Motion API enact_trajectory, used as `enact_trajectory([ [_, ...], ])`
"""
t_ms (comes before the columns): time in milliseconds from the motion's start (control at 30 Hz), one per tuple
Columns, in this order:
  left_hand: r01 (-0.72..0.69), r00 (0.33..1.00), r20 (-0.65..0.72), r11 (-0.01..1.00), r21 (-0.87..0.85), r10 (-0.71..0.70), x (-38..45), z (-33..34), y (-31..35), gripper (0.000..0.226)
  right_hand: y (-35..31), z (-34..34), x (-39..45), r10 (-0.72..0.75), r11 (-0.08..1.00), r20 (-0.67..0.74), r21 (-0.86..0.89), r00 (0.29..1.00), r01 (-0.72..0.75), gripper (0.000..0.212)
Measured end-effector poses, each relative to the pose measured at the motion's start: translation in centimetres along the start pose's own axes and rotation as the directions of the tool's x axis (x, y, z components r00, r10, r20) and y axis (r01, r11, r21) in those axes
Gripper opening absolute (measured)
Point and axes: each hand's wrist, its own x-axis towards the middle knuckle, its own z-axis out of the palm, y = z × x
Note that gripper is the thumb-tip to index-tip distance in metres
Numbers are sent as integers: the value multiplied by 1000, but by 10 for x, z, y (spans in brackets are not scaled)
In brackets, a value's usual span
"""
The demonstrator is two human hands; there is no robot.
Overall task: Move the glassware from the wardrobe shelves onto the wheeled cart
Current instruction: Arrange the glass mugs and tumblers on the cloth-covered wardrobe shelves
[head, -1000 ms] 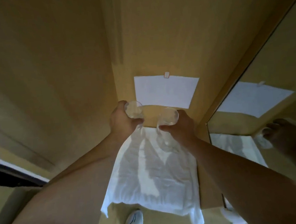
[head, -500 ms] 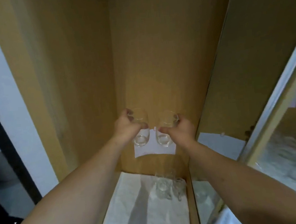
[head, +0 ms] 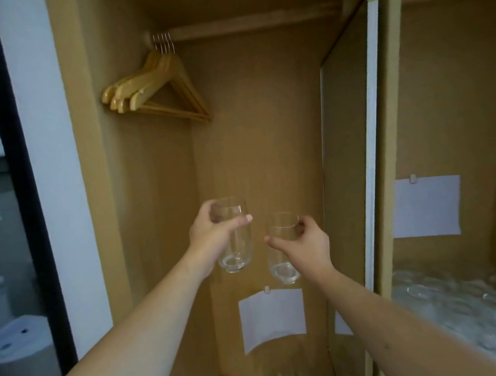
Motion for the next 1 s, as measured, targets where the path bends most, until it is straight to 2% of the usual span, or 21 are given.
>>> enact_trajectory([
  [133,-30,1000,1,999,-32,30,-21,-10,23,84,-25,-11,-15,-1,997,-47,72,999,4,81],
  [300,-46,999,18,997,-65,47,-51,-31,41,68,-51,-15,-47,-15,990,-104,136,994,29,83],
  [400,-47,998,46,995,-89,52,-72,-43,49,68,-67,-20,-68,-1,983,-156,181,988,30,85],
  [567,-56,995,77,991,-119,66,-109,-55,62,61,-90,-38,-103,-18,987,-184,157,983,48,82],
  [733,-15,996,90,985,-171,30,-146,-52,64,58,-101,-61,-143,-5,994,-177,106,984,24,74],
  [867,24,986,164,971,-236,16,-171,-39,64,55,-93,-83,-182,18,998,-237,56,971,-5,49],
  [1000,48,969,247,975,-218,8,-199,-17,67,58,-81,-111,-211,78,996,-275,66,958,-62,46],
])
